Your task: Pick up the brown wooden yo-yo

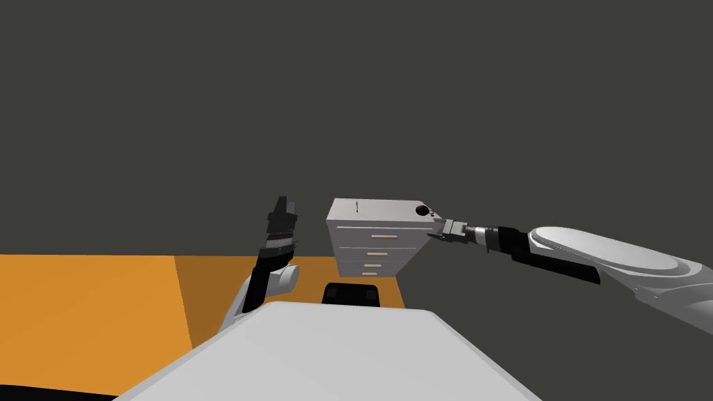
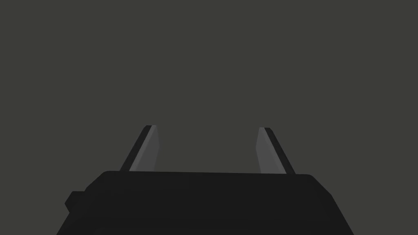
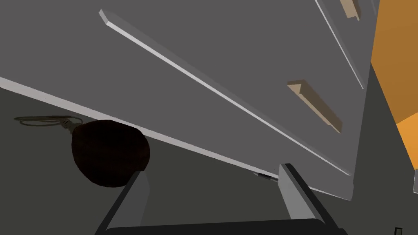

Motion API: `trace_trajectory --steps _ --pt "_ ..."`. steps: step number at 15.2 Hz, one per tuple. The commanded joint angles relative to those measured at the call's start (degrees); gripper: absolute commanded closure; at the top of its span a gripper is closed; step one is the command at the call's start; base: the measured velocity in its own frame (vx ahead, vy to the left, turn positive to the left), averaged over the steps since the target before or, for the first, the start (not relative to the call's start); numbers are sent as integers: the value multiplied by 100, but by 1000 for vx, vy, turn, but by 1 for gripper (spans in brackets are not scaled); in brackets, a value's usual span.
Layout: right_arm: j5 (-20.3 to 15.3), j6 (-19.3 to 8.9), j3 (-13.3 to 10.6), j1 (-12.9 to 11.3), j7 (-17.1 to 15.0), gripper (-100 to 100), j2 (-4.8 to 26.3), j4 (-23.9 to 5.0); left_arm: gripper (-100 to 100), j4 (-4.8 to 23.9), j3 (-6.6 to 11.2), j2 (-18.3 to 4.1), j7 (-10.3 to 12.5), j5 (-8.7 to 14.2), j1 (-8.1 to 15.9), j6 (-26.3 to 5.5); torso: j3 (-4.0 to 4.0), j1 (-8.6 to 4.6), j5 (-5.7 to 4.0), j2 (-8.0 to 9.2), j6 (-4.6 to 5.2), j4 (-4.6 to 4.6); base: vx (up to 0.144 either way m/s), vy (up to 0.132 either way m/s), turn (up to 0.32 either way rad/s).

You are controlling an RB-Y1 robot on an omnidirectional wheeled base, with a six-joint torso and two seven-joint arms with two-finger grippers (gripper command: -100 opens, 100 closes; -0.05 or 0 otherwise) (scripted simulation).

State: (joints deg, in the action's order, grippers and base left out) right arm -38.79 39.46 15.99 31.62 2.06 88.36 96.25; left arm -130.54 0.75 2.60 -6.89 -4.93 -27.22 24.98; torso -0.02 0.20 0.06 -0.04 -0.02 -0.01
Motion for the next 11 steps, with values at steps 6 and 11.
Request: trace_trajectory --steps 6,11 --pt "-392 127 117 46 98 -100 844 -300 0 0 0 0 0 0 0 0 -3 1 0 -4 0 -1 24 42 37" --pt "-649 202 187 94 159 -100 1355 -487 0 0 0 0 0 0 0 0 -4 -5 -1 -6 -1 -2 27 28 33"
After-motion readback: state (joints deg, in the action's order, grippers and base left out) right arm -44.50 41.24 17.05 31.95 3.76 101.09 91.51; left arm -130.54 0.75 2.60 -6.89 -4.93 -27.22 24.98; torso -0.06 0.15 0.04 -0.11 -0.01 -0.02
